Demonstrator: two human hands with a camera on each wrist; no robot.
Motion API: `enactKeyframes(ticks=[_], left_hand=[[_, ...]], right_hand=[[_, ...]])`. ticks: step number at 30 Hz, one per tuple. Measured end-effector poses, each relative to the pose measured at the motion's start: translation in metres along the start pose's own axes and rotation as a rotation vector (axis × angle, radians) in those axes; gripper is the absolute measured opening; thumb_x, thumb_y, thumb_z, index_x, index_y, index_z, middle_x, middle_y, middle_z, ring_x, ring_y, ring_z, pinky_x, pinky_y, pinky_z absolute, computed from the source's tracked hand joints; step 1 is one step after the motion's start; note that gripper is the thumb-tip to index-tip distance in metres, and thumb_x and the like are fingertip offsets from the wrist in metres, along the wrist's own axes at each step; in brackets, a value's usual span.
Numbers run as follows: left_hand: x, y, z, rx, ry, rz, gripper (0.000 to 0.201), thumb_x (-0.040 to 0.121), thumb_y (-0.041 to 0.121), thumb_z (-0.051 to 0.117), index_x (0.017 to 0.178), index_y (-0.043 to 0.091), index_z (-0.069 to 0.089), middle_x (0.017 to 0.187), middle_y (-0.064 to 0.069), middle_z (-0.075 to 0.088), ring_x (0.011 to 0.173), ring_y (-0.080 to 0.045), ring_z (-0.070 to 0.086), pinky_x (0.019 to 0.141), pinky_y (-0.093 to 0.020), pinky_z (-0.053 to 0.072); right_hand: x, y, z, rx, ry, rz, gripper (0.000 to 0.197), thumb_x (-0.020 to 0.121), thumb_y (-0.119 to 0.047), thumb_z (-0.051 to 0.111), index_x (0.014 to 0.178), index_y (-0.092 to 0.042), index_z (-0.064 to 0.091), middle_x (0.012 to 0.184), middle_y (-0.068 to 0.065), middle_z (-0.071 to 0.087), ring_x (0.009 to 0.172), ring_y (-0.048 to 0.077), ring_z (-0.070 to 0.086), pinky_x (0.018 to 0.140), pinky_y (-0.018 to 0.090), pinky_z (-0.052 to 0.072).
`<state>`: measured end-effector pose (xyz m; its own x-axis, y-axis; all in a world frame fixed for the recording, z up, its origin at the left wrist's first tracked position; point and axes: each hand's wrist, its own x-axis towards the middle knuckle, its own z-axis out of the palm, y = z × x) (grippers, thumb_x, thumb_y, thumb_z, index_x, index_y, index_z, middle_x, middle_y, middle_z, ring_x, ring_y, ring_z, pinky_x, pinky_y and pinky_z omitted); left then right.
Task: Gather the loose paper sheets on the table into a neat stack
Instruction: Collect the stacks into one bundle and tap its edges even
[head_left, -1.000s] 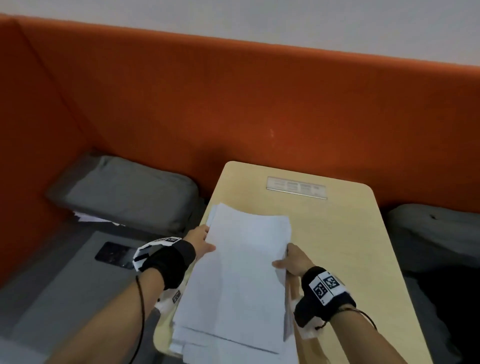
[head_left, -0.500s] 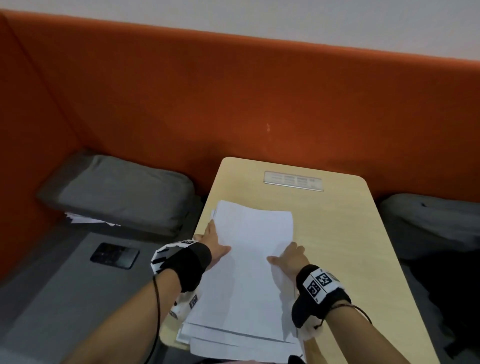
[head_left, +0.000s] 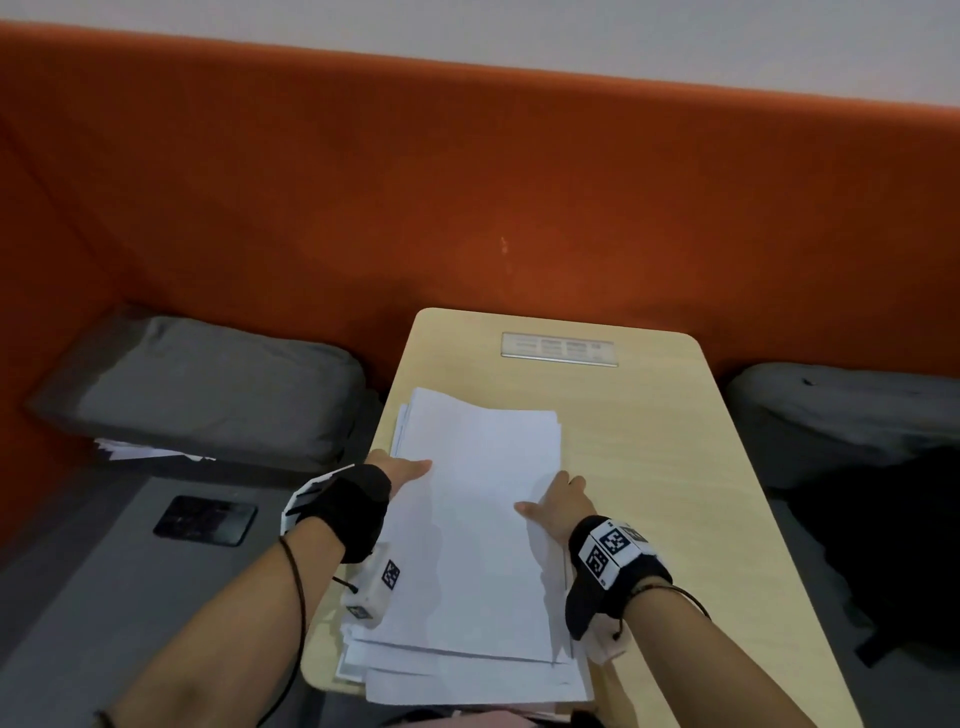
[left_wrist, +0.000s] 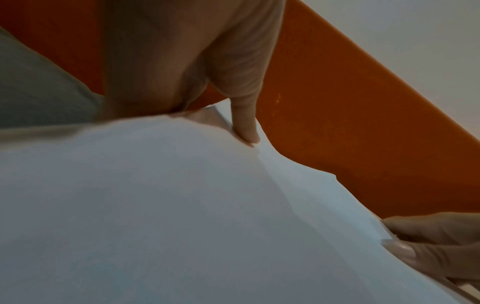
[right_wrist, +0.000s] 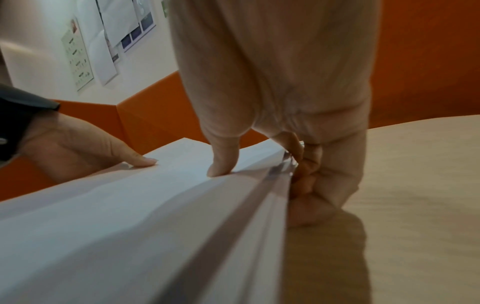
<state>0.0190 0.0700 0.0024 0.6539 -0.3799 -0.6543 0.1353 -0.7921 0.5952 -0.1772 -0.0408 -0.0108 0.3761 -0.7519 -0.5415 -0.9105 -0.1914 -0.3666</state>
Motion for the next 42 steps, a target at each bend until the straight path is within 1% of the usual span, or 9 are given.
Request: enactKeyframes(ticks=[6,12,16,21,26,30,35,38,42], left_hand=[[-0.016,0.006,0.014,0.238,0.125,0.019,0.089,0.078,0.052,0.066,0.140,0.004,0.025,0.143,-0.019,0.028,0.126,-0.034,0.041,0.102,-0.037,0.040],[-0.012,0.012,0.014,0.005,0.025,0.038,0.069,0.081,0.019,0.071,0.132,-0.008,0.034,0.132,-0.022,0.048,0.118,-0.034,0.050,0.095,-0.035,0.043],[-0.014,0.013,0.005,0.015,-0.003,0.018,0.078,0.082,0.032,0.070,0.137,-0.008,0.032,0.133,-0.021,0.049,0.119,-0.033,0.050,0.086,-0.030,0.040],[-0.016,0.014,-0.003,0.057,-0.076,-0.007,0.077,0.078,0.042,0.071,0.134,-0.003,0.043,0.132,-0.018,0.052,0.118,-0.032,0.053,0.099,-0.034,0.044],[-0.018,0.017,0.006,0.062,-0.047,0.022,0.074,0.083,0.030,0.069,0.137,-0.006,0.034,0.136,-0.020,0.048,0.120,-0.033,0.050,0.087,-0.030,0.041],[-0.025,0.020,0.004,0.065,-0.028,0.062,0.069,0.085,0.022,0.068,0.135,-0.008,0.032,0.135,-0.019,0.047,0.123,-0.033,0.048,0.090,-0.032,0.041],[-0.023,0.028,-0.007,0.020,-0.077,0.081,0.076,0.079,0.038,0.071,0.130,-0.009,0.043,0.115,-0.022,0.061,0.082,-0.027,0.061,0.071,-0.033,0.051],[-0.028,0.027,-0.005,-0.065,-0.134,0.104,0.066,0.084,0.030,0.068,0.132,-0.007,0.043,0.125,-0.018,0.057,0.098,-0.025,0.059,0.096,-0.035,0.045],[-0.028,0.018,0.007,-0.188,-0.155,0.182,0.049,0.084,0.003,0.065,0.124,-0.014,0.043,0.109,-0.019,0.057,0.098,-0.030,0.056,0.085,-0.033,0.044]], right_hand=[[-0.001,0.008,-0.001,0.006,-0.019,-0.005,0.089,0.087,-0.048,0.058,0.145,0.003,0.012,0.147,0.018,0.020,0.126,0.036,0.042,0.099,0.039,0.043],[-0.002,0.010,-0.001,0.023,-0.017,-0.003,0.090,0.088,-0.048,0.057,0.145,0.003,0.011,0.147,0.018,0.019,0.125,0.036,0.043,0.096,0.038,0.043],[-0.003,0.010,-0.001,0.023,-0.015,-0.005,0.090,0.088,-0.048,0.057,0.145,0.003,0.010,0.147,0.019,0.019,0.125,0.035,0.043,0.095,0.036,0.043],[-0.003,0.011,-0.001,0.029,-0.010,-0.005,0.090,0.087,-0.048,0.058,0.145,0.003,0.011,0.147,0.018,0.020,0.126,0.035,0.042,0.096,0.036,0.043],[-0.002,0.011,-0.003,0.042,-0.025,-0.018,0.091,0.087,-0.048,0.059,0.145,0.002,0.010,0.147,0.018,0.019,0.128,0.035,0.039,0.098,0.036,0.041],[-0.002,0.012,-0.003,0.059,-0.019,-0.025,0.090,0.087,-0.046,0.060,0.146,0.000,0.009,0.147,0.017,0.019,0.129,0.035,0.038,0.098,0.037,0.041],[0.000,0.015,-0.003,0.078,-0.016,-0.043,0.090,0.087,-0.044,0.060,0.146,0.000,0.008,0.148,0.017,0.018,0.129,0.034,0.038,0.098,0.036,0.041],[0.000,0.016,-0.004,0.096,-0.011,-0.061,0.089,0.087,-0.043,0.061,0.146,0.000,0.009,0.149,0.016,0.017,0.131,0.033,0.038,0.099,0.035,0.040],[0.003,0.022,-0.003,0.123,-0.025,-0.075,0.089,0.084,-0.043,0.064,0.145,-0.002,0.014,0.147,0.015,0.021,0.130,0.031,0.037,0.099,0.034,0.038]])
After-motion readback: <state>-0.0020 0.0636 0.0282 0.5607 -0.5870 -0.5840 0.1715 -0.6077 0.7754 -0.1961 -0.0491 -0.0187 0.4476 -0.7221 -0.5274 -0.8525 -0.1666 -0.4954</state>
